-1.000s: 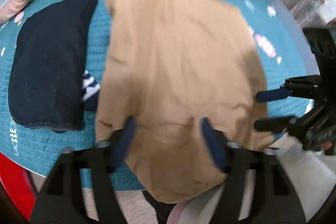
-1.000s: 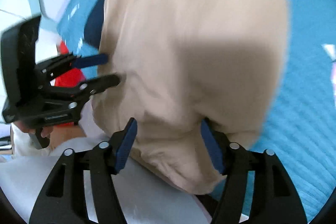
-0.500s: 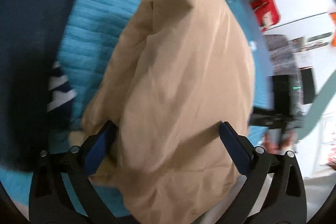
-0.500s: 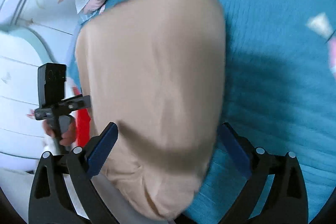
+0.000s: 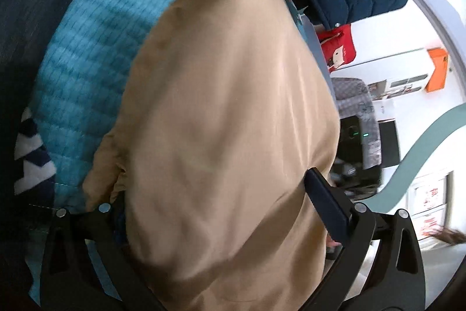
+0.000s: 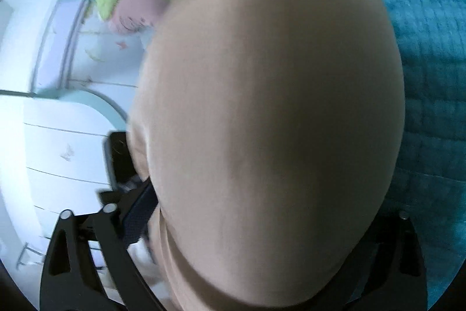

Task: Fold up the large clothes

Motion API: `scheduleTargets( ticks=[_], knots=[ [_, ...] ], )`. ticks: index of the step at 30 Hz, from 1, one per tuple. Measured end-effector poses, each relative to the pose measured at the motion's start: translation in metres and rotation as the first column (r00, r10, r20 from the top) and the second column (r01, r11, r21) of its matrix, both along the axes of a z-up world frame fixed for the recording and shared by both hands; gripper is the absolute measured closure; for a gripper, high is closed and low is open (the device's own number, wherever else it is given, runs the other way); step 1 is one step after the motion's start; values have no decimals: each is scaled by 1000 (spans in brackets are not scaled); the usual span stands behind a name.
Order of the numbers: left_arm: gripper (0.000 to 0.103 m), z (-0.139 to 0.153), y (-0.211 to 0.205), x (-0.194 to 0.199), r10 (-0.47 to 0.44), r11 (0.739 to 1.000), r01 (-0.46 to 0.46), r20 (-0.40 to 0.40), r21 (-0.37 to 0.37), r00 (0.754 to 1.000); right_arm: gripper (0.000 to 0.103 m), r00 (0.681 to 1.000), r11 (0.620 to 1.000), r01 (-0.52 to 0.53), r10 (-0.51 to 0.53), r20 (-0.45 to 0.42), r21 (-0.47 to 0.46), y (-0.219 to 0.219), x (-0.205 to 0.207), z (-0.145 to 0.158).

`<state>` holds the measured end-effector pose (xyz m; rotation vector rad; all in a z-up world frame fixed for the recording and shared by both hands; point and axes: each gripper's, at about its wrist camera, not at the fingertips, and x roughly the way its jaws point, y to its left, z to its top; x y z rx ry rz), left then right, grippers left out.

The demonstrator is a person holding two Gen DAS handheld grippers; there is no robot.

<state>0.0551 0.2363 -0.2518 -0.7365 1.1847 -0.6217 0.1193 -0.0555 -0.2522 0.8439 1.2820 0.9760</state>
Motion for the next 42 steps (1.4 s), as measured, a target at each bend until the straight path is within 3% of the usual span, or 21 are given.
scheduleTargets(
  ticks=[2, 4, 10, 14, 17, 21, 26, 30, 32, 35, 37, 39, 41, 42],
  knots=[
    [12, 9, -9, 1, -12, 1000, 13, 36, -26, 999, 35, 999, 999, -5, 2, 47, 48, -3, -3, 16],
    [13, 24, -10, 2, -6, 996, 11, 61, -86, 998, 40, 997, 997, -15, 10, 72, 76, -4, -4, 27],
    [19, 79, -2, 5, 2, 998, 9, 175, -59, 985, 41, 993, 989, -16, -2, 121, 149, -3, -4, 63],
    [19, 125, 19, -1, 19, 999, -6, 277, -49, 961, 41, 974, 985, -65, 27, 226, 162, 13, 1, 111],
    [19, 170, 44, -10, 32, 999, -27, 377, -19, 926, 41, 949, 975, -111, 47, 312, 191, 35, 3, 151],
    [20, 229, 89, -22, 49, 995, -84, 484, 51, 874, 41, 929, 955, -172, 75, 361, 243, 76, 11, 190],
    [20, 278, 152, -33, 78, 978, -165, 508, 127, 858, 41, 914, 927, -244, 121, 388, 285, 145, 23, 224],
    [19, 301, 184, -34, 85, 935, -247, 513, 256, 854, 41, 919, 918, -268, 152, 365, 292, 196, 32, 228],
    [19, 299, 204, -30, 90, 908, -272, 485, 319, 870, 40, 923, 930, -259, 160, 350, 260, 215, 37, 216],
    [19, 260, 243, -11, 127, 894, -270, 374, 359, 919, 38, 939, 969, -212, 167, 300, 125, 237, 47, 172],
    [19, 219, 269, -1, 159, 890, -268, 299, 369, 941, 36, 951, 987, -157, 157, 268, -24, 242, 52, 129],
    [21, 166, 287, 11, 216, 864, -281, 197, 418, 956, 36, 968, 973, -94, 139, 208, -211, 244, 54, 82],
    [25, 94, 299, 21, 303, 837, -278, 24, 471, 953, 28, 972, 946, -46, 117, 204, -321, 237, 54, 49],
    [25, 74, 301, 23, 322, 850, -278, -22, 448, 947, 28, 970, 942, -33, 110, 215, -333, 231, 52, 44]
  ],
)
